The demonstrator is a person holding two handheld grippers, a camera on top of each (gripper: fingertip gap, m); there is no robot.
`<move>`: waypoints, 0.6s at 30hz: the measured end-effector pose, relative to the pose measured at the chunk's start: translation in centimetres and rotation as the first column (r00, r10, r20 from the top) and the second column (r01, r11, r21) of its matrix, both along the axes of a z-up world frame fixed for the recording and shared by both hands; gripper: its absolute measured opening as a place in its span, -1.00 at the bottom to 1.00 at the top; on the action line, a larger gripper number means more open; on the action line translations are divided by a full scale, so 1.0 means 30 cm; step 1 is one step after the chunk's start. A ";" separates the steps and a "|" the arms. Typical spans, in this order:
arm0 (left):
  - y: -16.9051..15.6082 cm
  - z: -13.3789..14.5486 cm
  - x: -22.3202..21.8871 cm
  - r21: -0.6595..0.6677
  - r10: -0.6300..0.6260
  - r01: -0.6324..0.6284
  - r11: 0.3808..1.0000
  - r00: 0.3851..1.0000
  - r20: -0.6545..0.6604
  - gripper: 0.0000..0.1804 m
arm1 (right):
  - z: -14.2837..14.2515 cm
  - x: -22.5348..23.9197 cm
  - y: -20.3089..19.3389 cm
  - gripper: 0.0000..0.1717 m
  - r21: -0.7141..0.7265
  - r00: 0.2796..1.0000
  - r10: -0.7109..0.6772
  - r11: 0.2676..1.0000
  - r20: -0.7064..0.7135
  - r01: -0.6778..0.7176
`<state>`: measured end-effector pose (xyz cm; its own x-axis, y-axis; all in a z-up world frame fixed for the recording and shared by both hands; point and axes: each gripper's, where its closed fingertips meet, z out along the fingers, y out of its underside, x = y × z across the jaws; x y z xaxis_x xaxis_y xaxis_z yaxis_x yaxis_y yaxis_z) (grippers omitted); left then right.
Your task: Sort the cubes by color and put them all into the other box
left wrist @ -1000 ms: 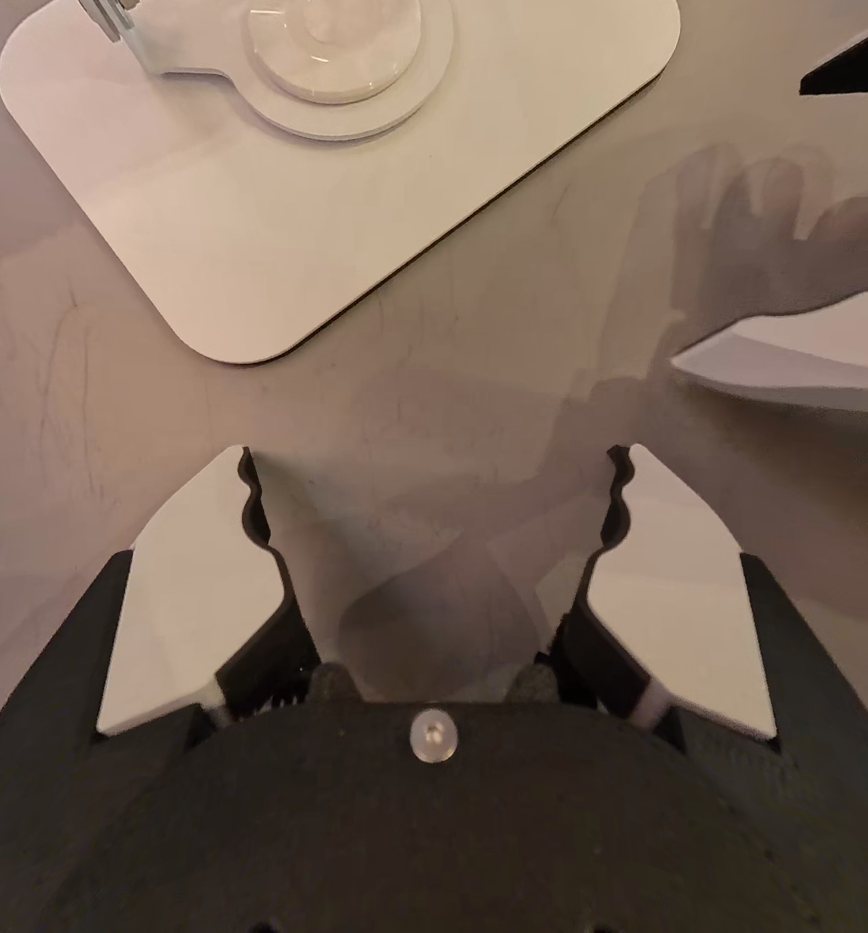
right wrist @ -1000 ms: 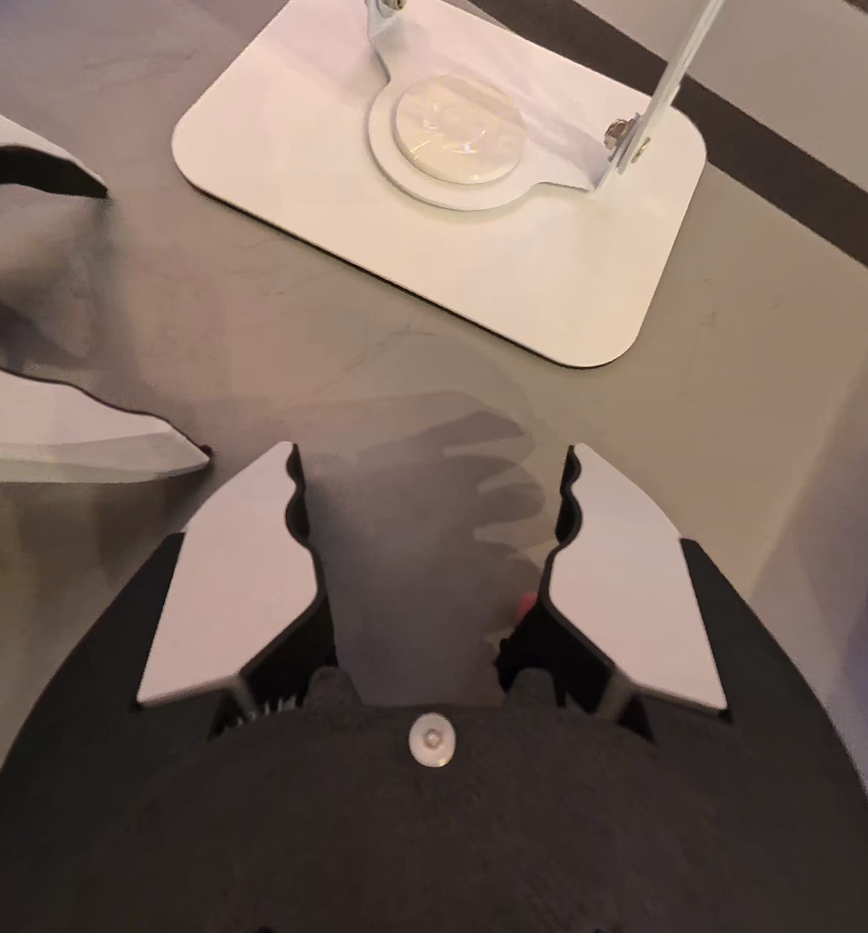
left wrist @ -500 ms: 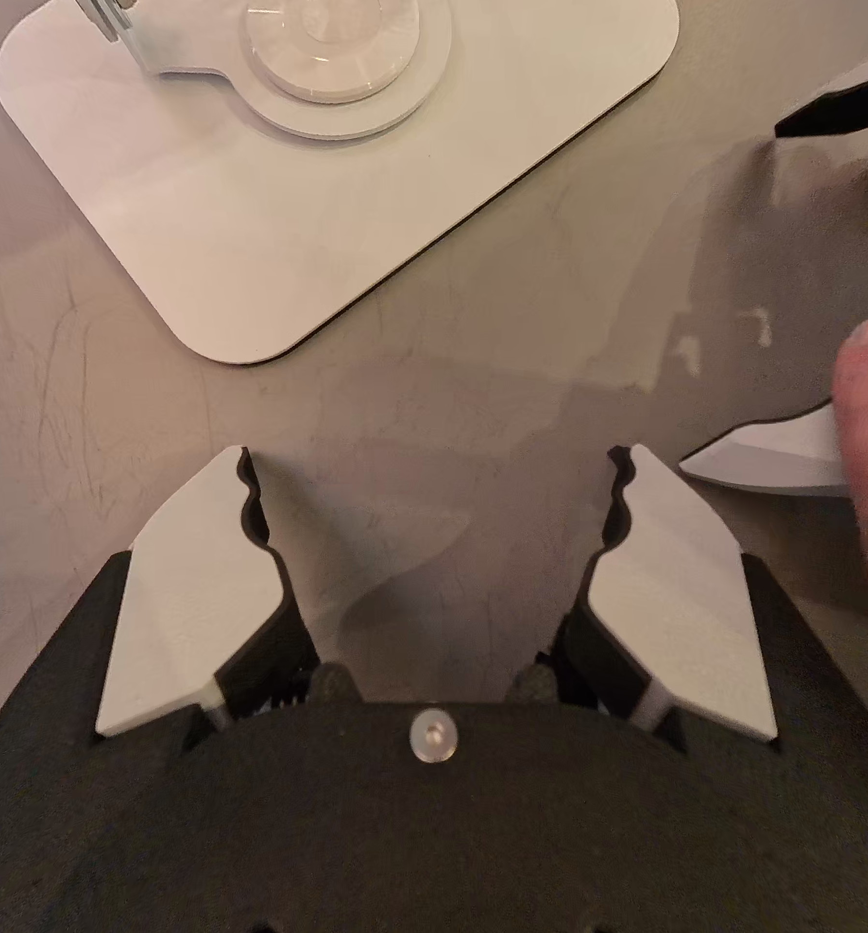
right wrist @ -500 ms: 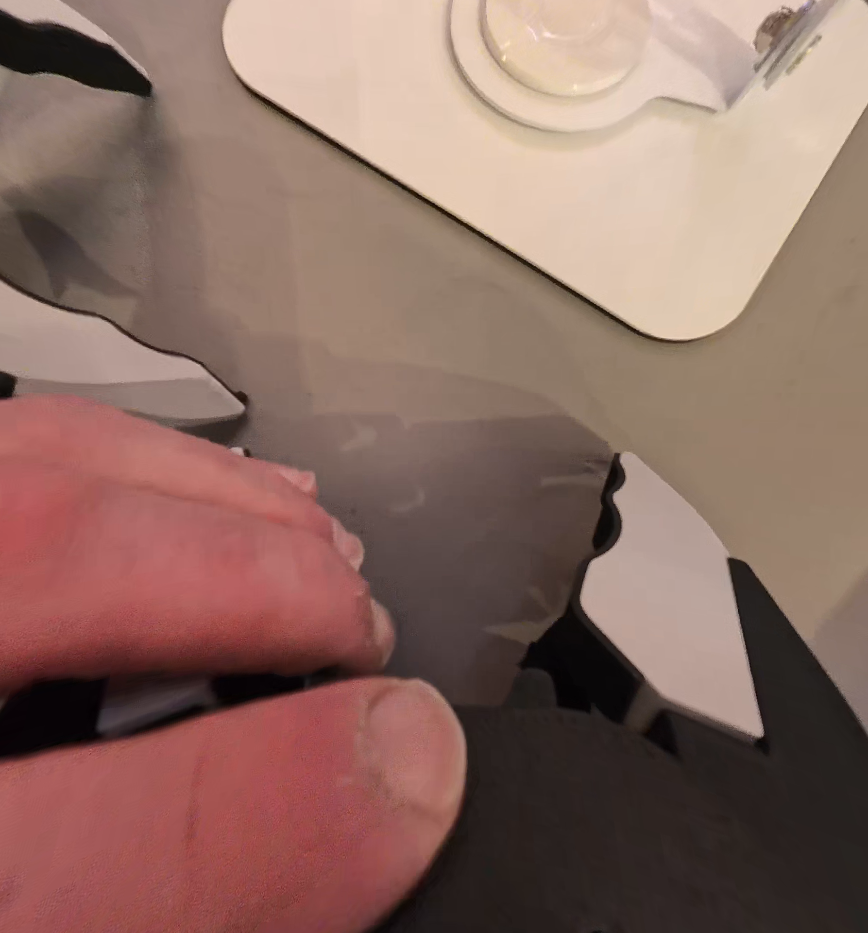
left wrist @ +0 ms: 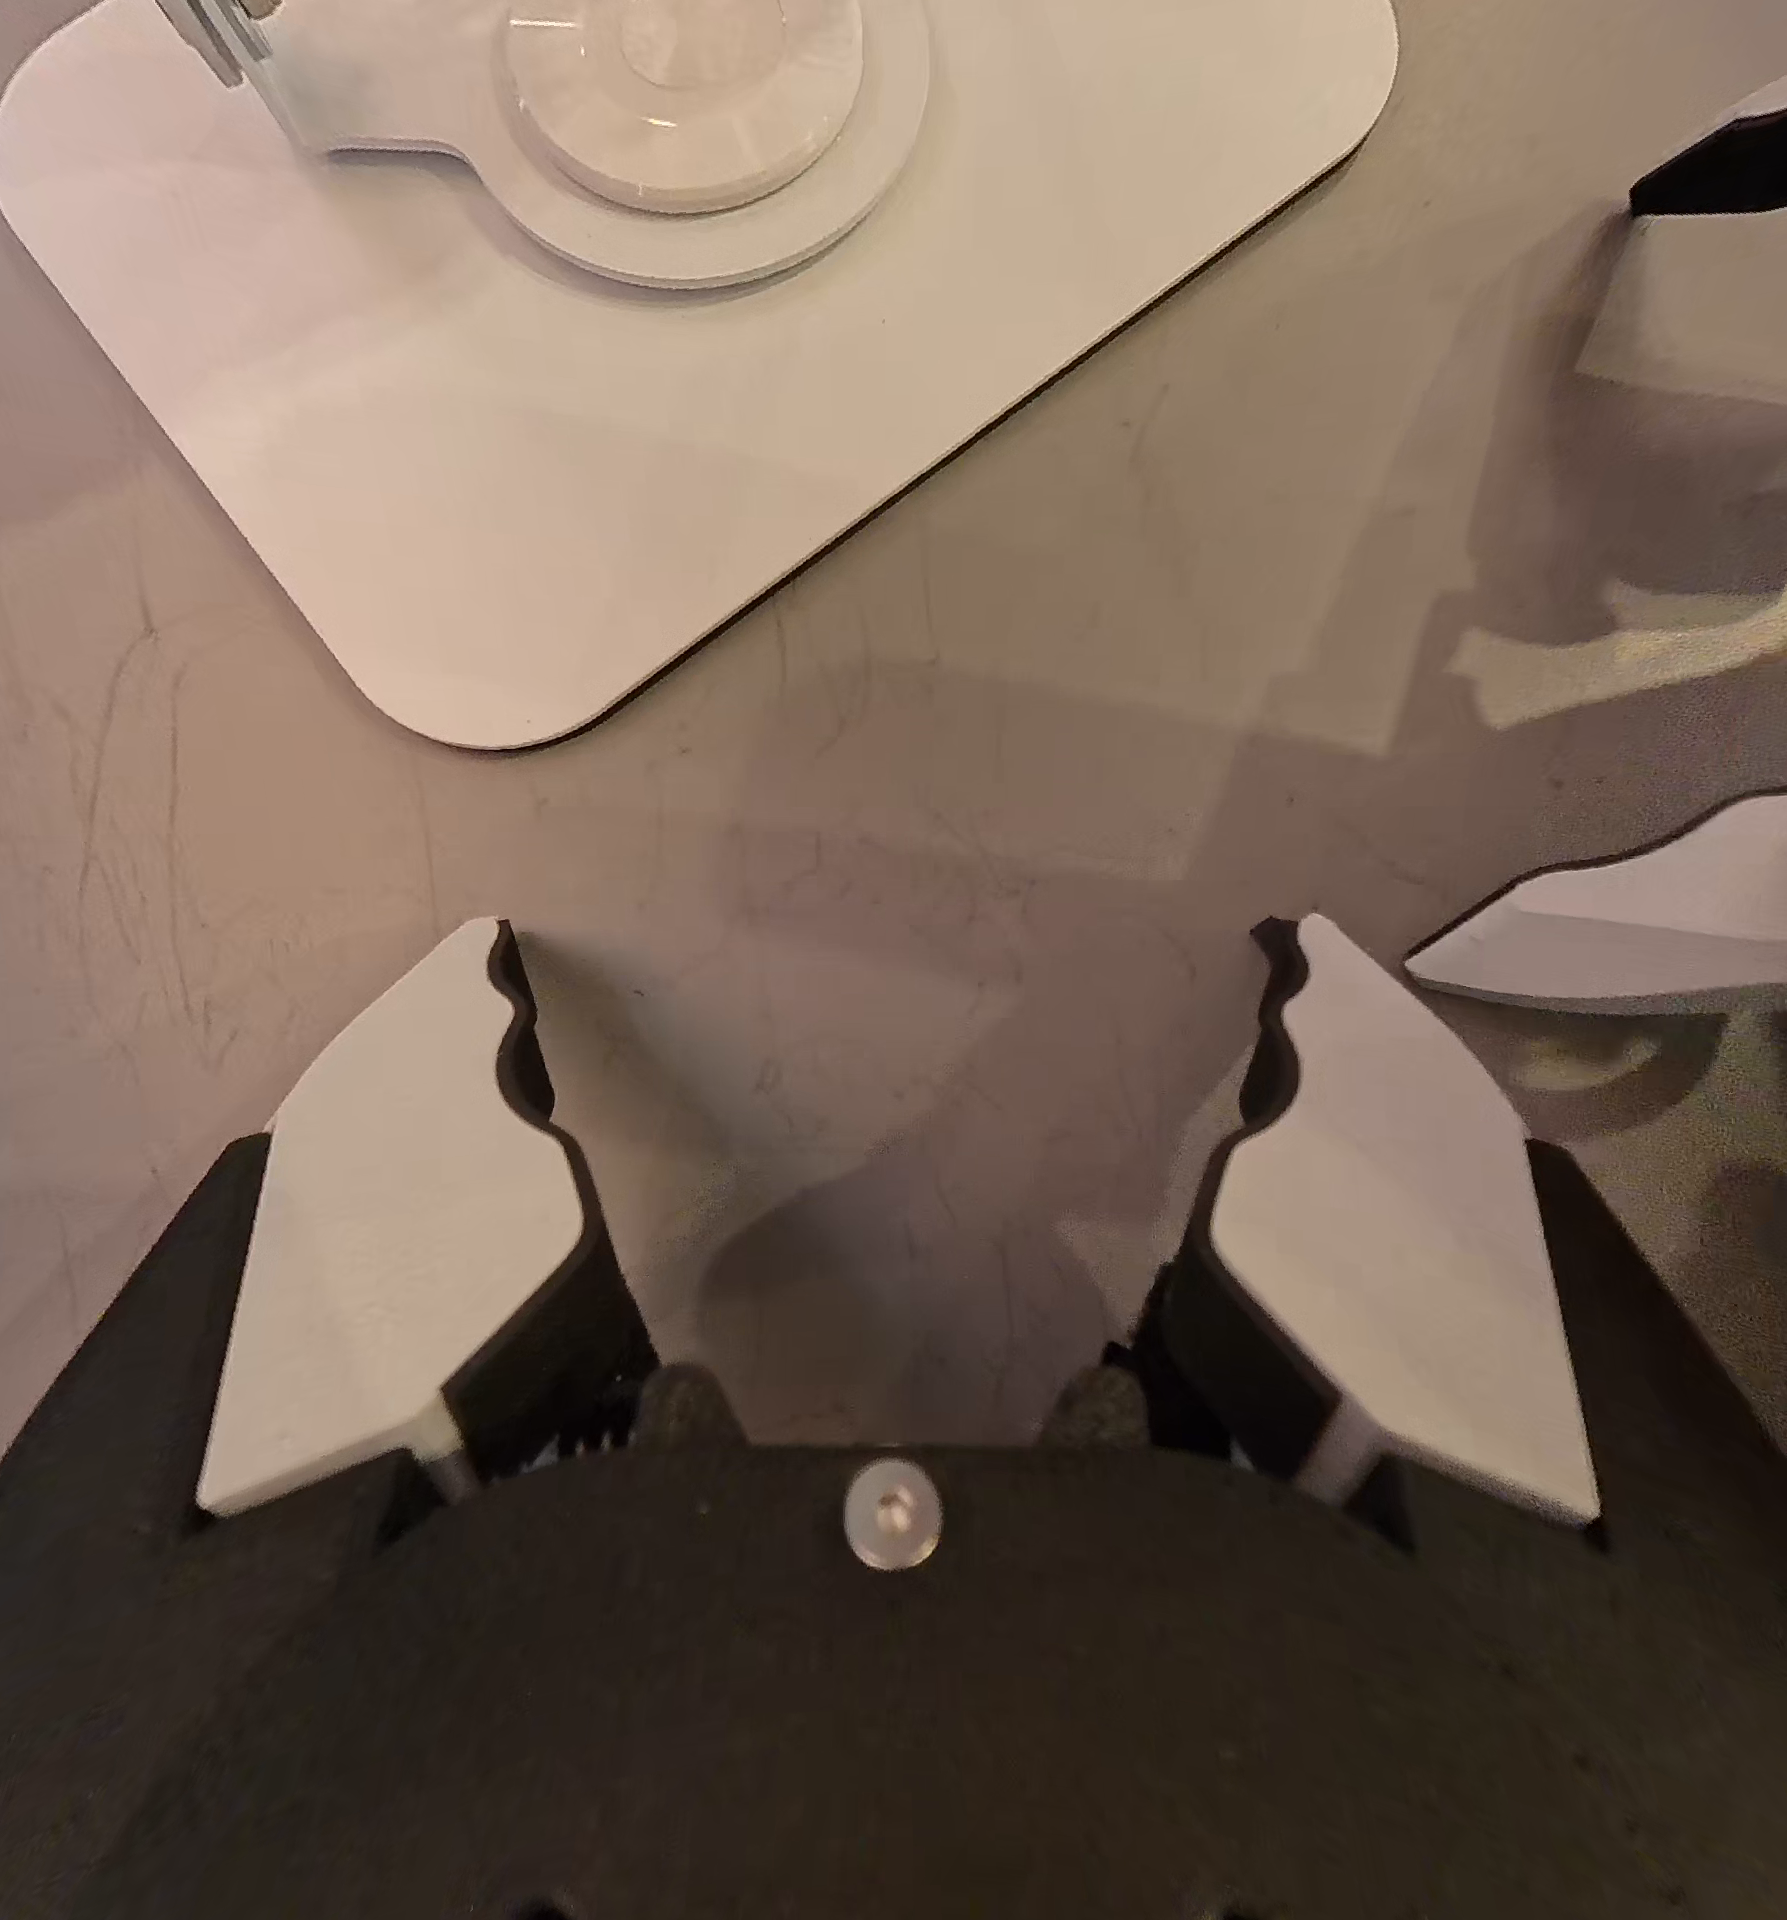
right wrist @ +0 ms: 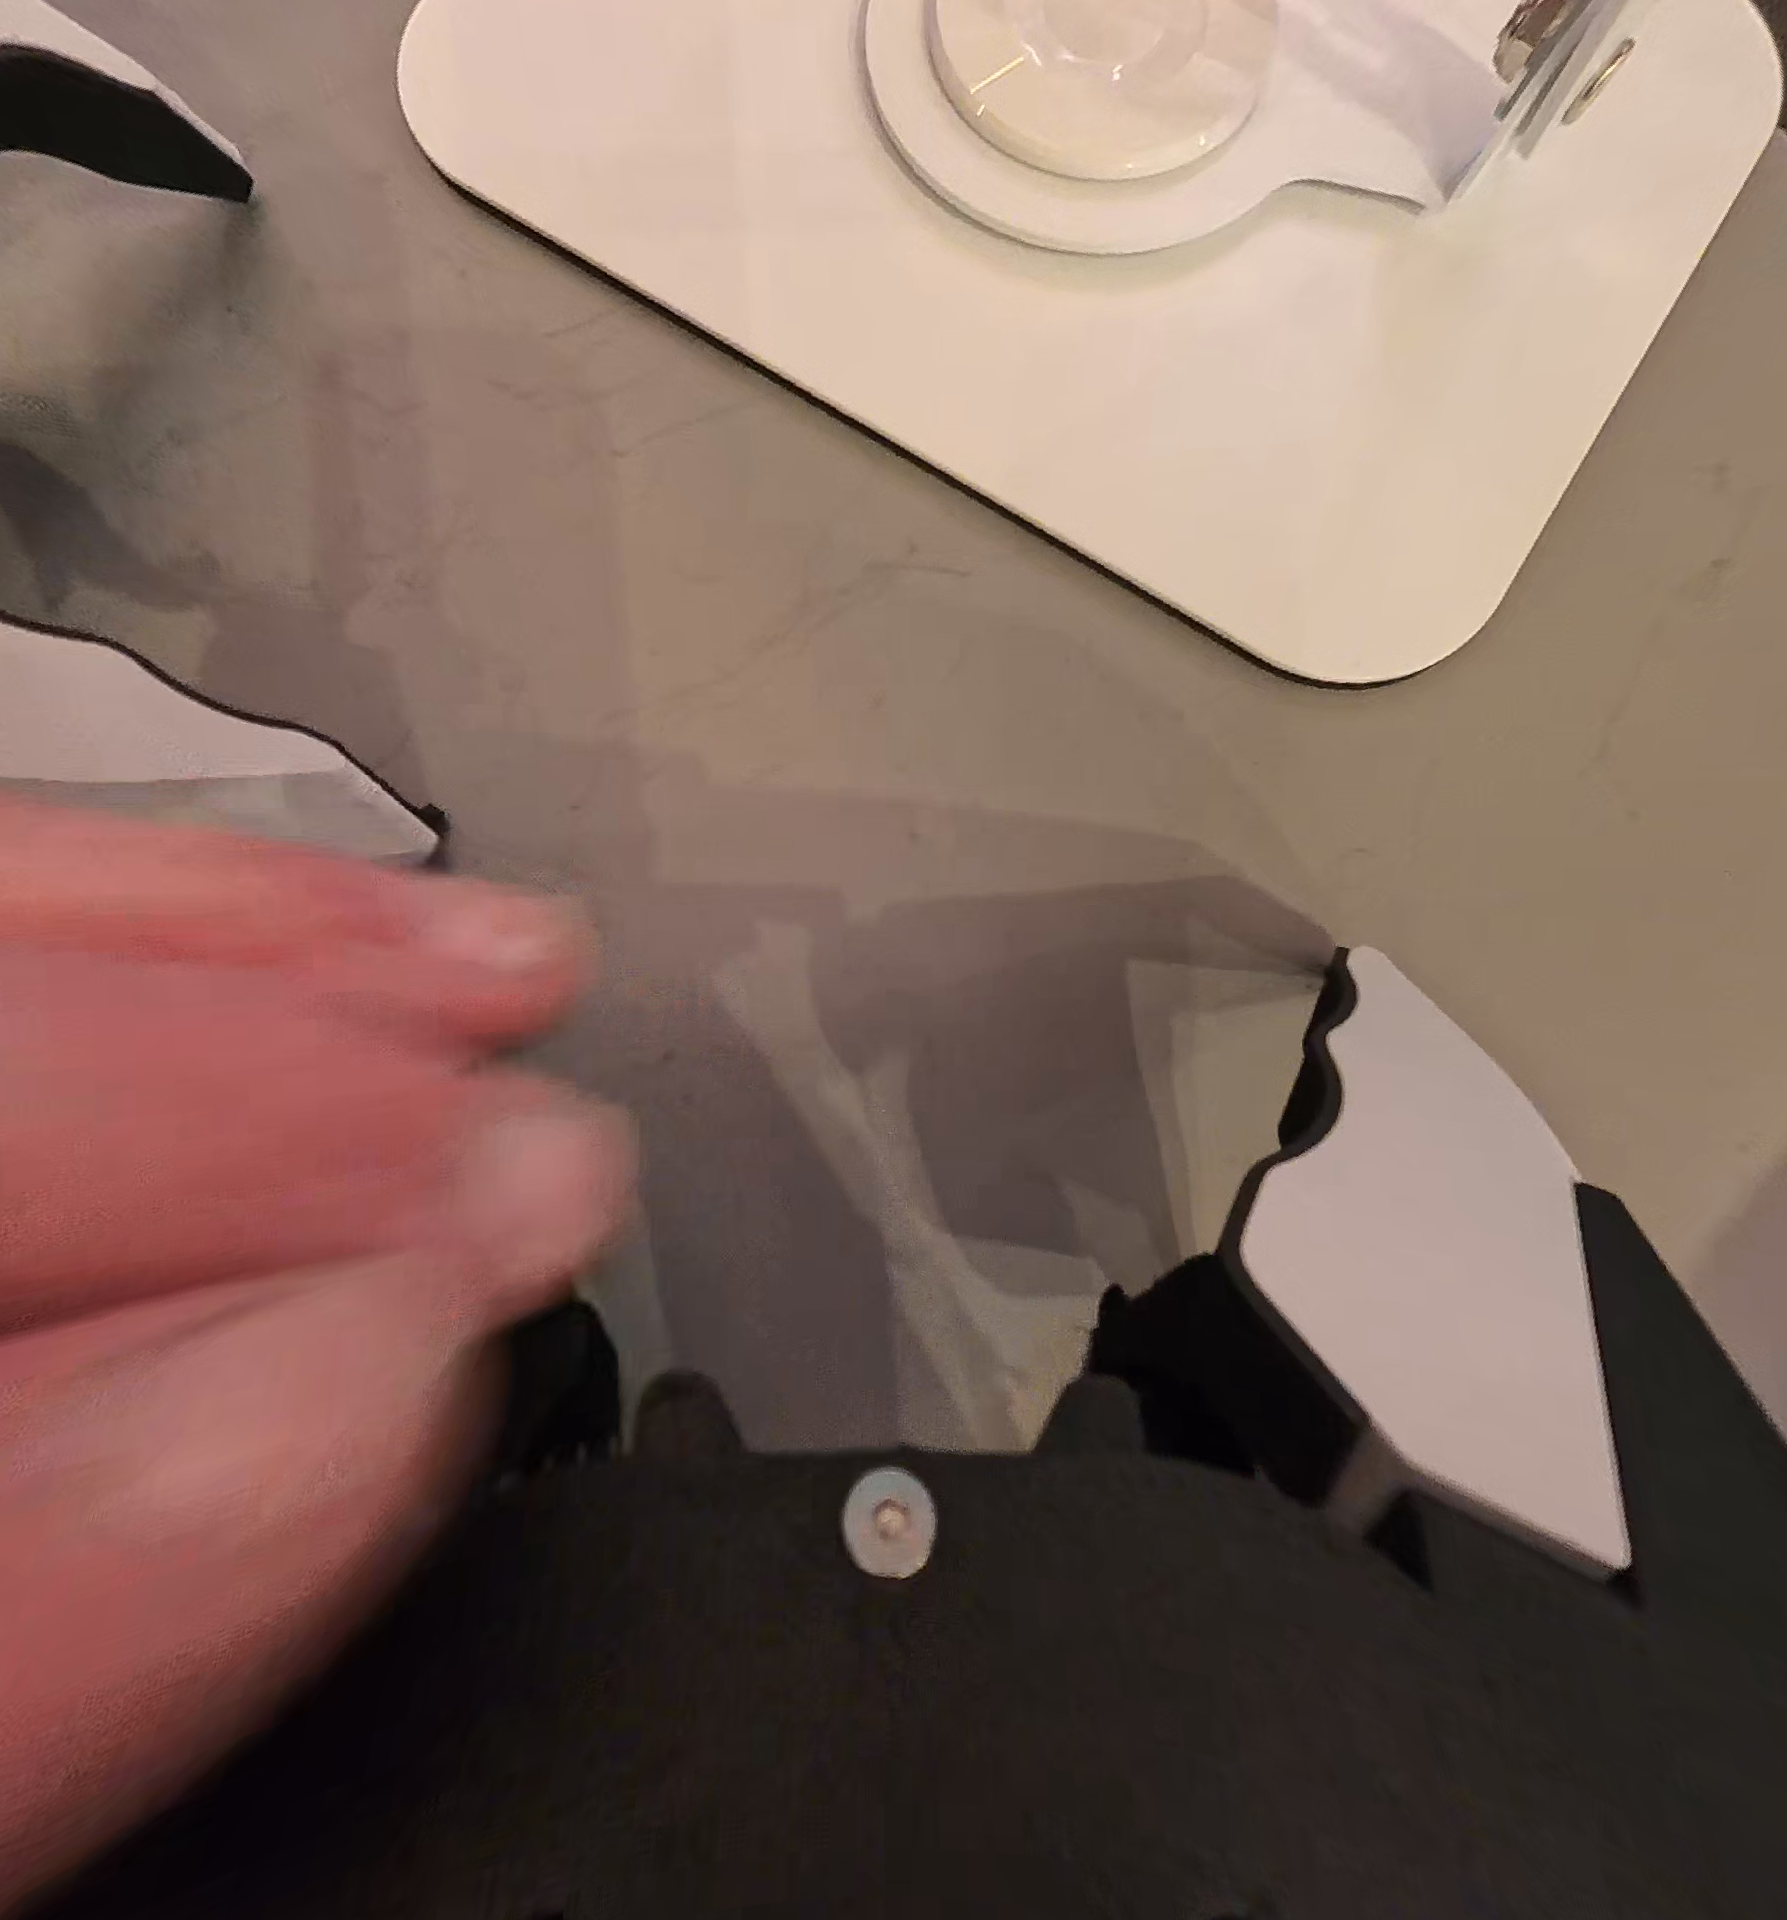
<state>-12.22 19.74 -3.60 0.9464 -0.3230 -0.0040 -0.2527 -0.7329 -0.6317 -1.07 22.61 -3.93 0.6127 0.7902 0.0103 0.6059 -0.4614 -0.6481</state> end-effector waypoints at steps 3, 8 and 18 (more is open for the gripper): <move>0.000 0.000 0.001 0.000 0.000 0.000 1.000 1.000 0.000 0.44 | 0.000 0.001 0.000 0.71 0.000 1.000 0.000 1.000 0.000 0.000; -0.001 0.000 0.001 0.000 0.000 0.000 1.000 1.000 0.000 0.44 | -0.001 -0.001 0.000 0.71 -0.005 1.000 0.001 1.000 0.004 -0.001; -0.002 0.000 0.001 0.000 0.000 0.000 1.000 1.000 0.000 0.44 | -0.005 -0.002 0.000 0.73 -0.005 1.000 0.004 1.000 0.007 -0.004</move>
<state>-12.20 19.67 -3.59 0.9464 -0.3230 -0.0039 -0.2527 -0.7329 -0.6316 -1.13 22.60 -4.07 0.6095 0.7927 0.0100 0.6120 -0.4624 -0.6416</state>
